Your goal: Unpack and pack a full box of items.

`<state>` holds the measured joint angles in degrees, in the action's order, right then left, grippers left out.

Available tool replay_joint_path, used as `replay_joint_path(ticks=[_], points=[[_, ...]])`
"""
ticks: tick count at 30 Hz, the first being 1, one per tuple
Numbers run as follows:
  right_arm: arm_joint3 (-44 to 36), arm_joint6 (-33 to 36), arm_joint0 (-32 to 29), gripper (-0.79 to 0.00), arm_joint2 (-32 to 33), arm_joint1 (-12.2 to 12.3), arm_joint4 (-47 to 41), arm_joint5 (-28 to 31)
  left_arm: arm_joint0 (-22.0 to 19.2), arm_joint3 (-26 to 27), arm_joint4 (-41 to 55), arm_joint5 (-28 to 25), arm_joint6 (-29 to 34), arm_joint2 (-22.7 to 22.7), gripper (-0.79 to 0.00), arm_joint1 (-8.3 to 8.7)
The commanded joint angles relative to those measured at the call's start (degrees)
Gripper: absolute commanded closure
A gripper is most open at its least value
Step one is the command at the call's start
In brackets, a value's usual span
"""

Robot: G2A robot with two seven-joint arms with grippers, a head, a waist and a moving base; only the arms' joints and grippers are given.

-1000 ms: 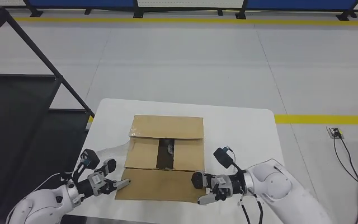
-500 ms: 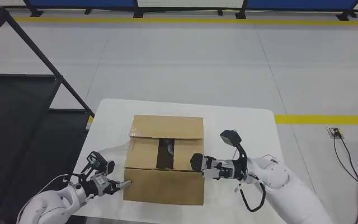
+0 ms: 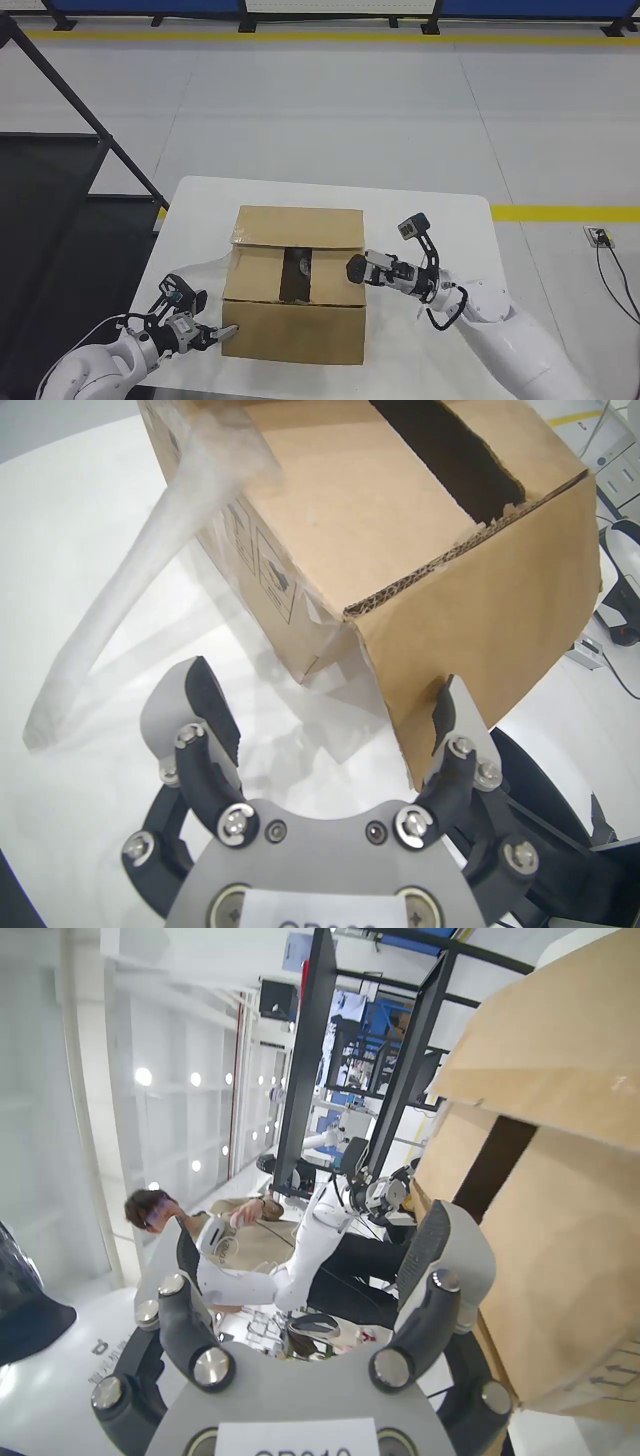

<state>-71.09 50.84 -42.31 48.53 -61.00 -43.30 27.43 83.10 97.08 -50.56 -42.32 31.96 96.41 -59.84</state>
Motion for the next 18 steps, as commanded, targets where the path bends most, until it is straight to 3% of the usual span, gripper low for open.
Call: replay_joint_path(ticks=[1, 10, 18], points=[[2.2, 0.5, 1.5, -0.785, -0.8, -0.7, -0.6, -2.6, 0.0, 0.0, 0.0, 0.0, 0.0, 0.0, -0.785, 0.0], [9.9, -2.5, 6.2, -0.785, -3.4, -3.7, 0.0, -7.0, 0.0, 0.0, 0.0, 0.0, 0.0, 0.0, -0.785, 0.0], [13.0, -6.9, 8.3, -0.785, -2.7, -6.1, -2.1, -0.9, 0.0, 0.0, 0.0, 0.0, 0.0, 0.0, -0.785, 0.0]])
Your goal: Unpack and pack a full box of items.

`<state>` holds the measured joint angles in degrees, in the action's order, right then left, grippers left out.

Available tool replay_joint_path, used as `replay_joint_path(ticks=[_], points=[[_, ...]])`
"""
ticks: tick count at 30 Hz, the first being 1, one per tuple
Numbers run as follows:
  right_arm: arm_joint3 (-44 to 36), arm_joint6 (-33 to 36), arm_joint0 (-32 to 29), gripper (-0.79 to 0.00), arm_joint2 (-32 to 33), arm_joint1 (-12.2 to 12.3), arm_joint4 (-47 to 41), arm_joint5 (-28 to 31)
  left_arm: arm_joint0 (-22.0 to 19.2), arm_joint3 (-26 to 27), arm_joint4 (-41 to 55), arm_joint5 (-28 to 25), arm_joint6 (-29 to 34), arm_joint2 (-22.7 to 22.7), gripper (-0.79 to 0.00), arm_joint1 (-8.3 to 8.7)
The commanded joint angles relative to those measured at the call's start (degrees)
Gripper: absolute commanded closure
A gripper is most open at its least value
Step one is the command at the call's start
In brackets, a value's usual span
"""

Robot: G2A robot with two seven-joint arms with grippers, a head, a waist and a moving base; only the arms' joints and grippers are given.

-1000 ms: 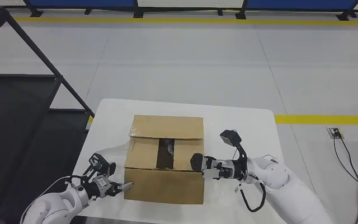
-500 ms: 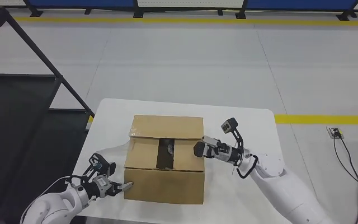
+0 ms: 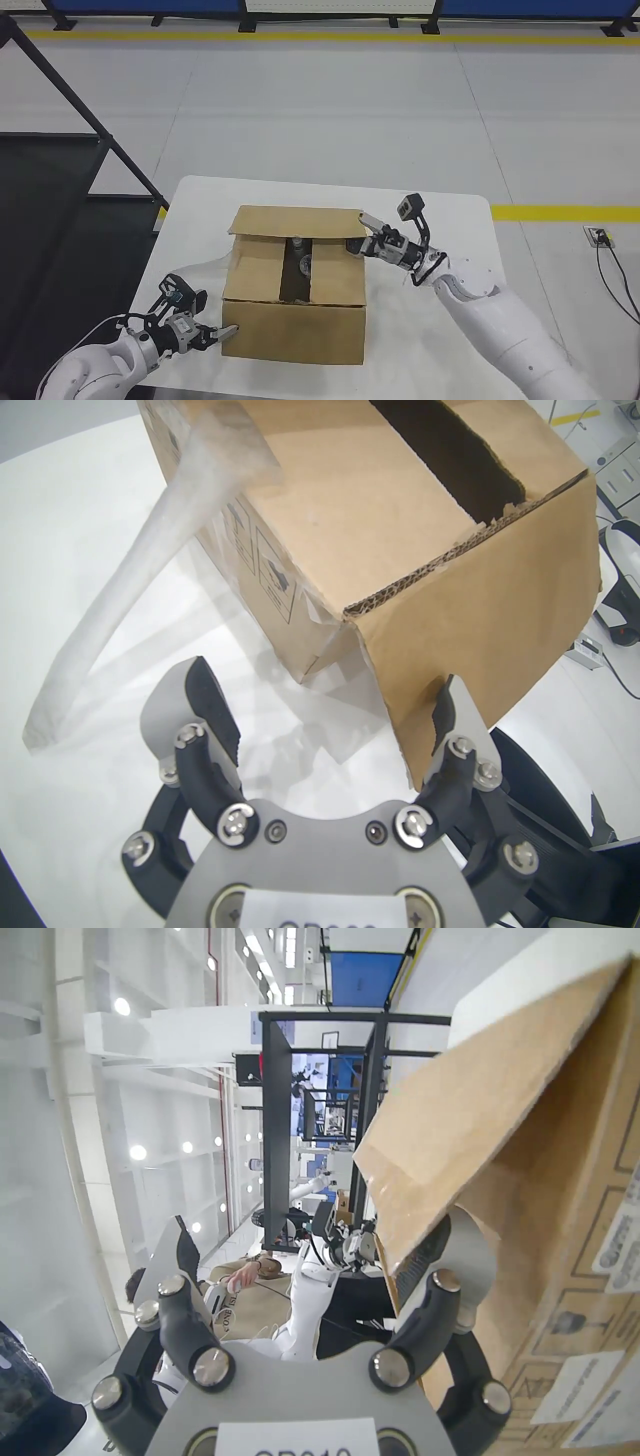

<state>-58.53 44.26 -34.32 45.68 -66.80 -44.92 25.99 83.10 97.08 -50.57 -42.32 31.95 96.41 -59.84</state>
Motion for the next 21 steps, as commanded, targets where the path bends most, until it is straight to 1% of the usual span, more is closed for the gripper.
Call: replay_joint_path(ticks=[1, 4, 7, 9, 17, 21], points=[[1.0, -0.8, 0.7, -0.785, 0.3, -0.5, -0.5, 1.3, 0.0, 0.0, 0.0, 0.0, 0.0, 0.0, -0.785, 0.0], [3.0, -3.3, 2.3, -0.785, 0.3, -1.5, 0.6, 3.1, 0.0, 0.0, 0.0, 0.0, 0.0, 0.0, -0.785, 0.0], [5.2, -7.9, 3.9, -0.785, -0.1, -2.6, 3.4, 6.8, 0.0, 0.0, 0.0, 0.0, 0.0, 0.0, -0.785, 0.0], [7.2, -11.1, 5.3, -0.785, -0.5, -3.4, 5.6, 7.9, 0.0, 0.0, 0.0, 0.0, 0.0, 0.0, -0.785, 0.0], [14.2, -19.4, 11.4, -0.785, -4.3, -7.1, 16.8, 9.1, 0.0, 0.0, 0.0, 0.0, 0.0, 0.0, -0.785, 0.0], [17.9, -23.8, 14.0, -0.785, -6.7, -9.3, 22.3, 7.6, 0.0, 0.0, 0.0, 0.0, 0.0, 0.0, -0.785, 0.0]])
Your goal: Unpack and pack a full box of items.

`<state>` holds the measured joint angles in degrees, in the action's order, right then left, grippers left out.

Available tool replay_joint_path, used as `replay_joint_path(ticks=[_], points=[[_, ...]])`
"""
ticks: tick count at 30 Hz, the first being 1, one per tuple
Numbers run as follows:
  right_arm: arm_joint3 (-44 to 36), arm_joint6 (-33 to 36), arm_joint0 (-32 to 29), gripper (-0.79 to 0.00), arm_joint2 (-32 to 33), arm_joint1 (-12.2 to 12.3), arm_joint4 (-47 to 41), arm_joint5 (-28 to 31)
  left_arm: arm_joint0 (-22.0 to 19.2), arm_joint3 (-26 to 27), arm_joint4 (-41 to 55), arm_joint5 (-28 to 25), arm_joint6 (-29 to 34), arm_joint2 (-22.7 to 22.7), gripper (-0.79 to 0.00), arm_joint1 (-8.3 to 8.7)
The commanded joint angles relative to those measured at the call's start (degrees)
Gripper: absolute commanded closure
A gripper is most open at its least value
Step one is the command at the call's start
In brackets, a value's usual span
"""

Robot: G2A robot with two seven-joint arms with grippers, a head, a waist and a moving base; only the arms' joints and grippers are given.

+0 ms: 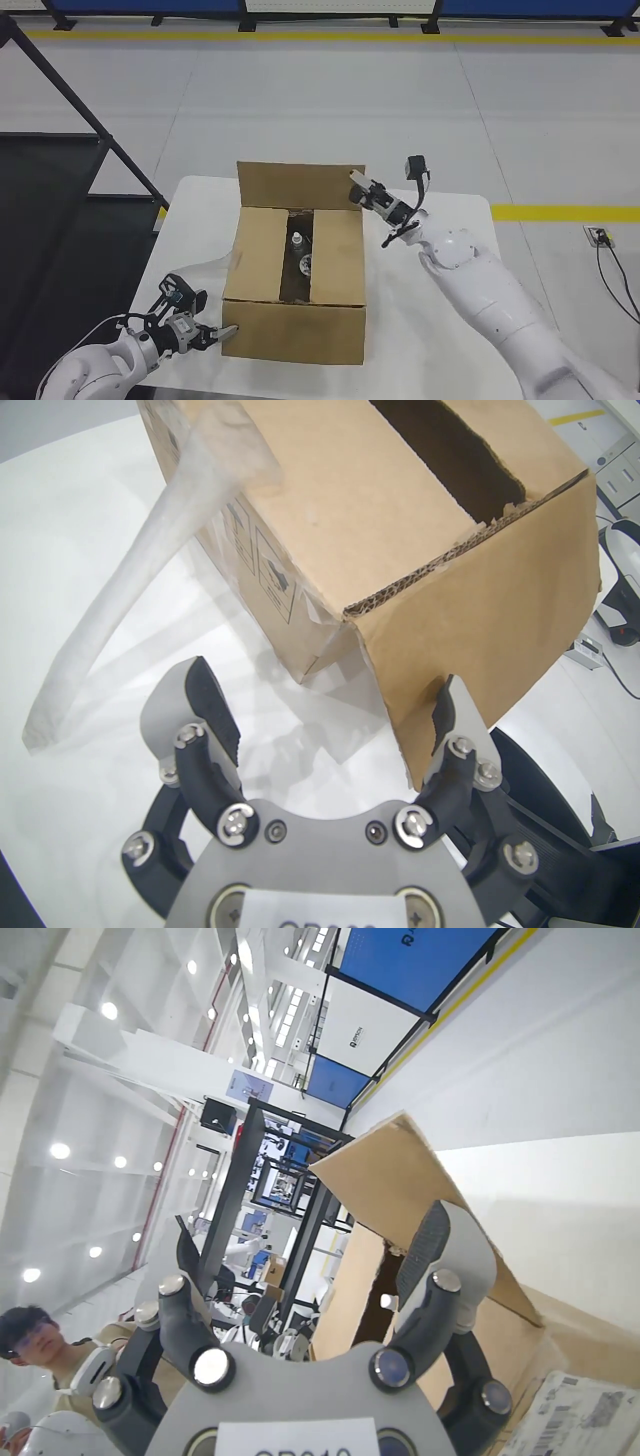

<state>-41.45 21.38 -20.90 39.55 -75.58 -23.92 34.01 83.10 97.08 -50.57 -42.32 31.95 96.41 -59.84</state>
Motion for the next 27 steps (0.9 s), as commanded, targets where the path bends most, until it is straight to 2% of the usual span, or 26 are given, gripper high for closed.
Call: replay_joint_path(ticks=[1, 15, 27], points=[[1.8, -1.9, 1.2, -0.785, -1.2, -1.1, 2.5, -0.7, 0.0, 0.0, 0.0, 0.0, 0.0, 0.0, -0.785, 0.0], [14.3, -11.4, 5.2, -0.785, -5.2, -7.9, 11.9, -3.1, 0.0, 0.0, 0.0, 0.0, 0.0, 0.0, -0.785, 0.0], [21.0, -3.4, 6.8, -0.785, -3.2, -10.7, 8.7, -4.8, 0.0, 0.0, 0.0, 0.0, 0.0, 0.0, -0.785, 0.0]])
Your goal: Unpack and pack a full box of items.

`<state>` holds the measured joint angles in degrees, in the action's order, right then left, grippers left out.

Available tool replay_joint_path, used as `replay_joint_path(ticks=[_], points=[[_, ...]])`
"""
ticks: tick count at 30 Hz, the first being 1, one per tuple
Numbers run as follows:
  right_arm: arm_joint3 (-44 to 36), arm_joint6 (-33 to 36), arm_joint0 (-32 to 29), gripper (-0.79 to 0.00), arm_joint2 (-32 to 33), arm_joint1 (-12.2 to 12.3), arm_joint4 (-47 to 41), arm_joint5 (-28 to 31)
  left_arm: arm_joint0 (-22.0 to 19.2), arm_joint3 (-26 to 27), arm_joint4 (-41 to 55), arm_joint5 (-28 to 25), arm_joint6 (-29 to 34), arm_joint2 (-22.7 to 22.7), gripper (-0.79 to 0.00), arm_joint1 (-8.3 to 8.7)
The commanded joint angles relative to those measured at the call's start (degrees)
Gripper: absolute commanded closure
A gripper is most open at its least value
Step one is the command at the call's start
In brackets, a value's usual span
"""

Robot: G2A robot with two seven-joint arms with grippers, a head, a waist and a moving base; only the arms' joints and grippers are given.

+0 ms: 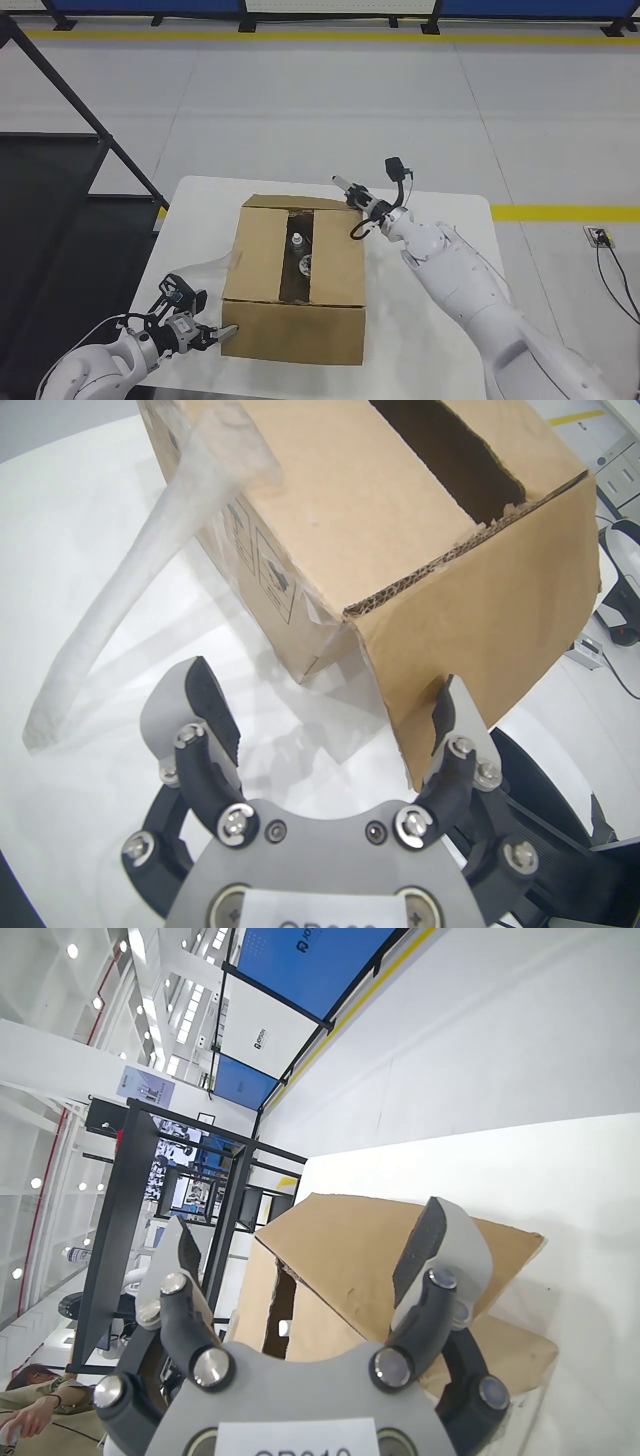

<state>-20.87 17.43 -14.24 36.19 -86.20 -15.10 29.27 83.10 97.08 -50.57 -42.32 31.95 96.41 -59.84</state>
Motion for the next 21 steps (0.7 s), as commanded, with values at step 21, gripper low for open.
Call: replay_joint_path(ticks=[21], points=[[-10.8, 11.9, -5.4, -0.785, 8.4, 2.4, -7.6, 13.5, -0.3, -2.6, 12.7, 8.7, -5.4, 6.5, -0.785, 0.37]])
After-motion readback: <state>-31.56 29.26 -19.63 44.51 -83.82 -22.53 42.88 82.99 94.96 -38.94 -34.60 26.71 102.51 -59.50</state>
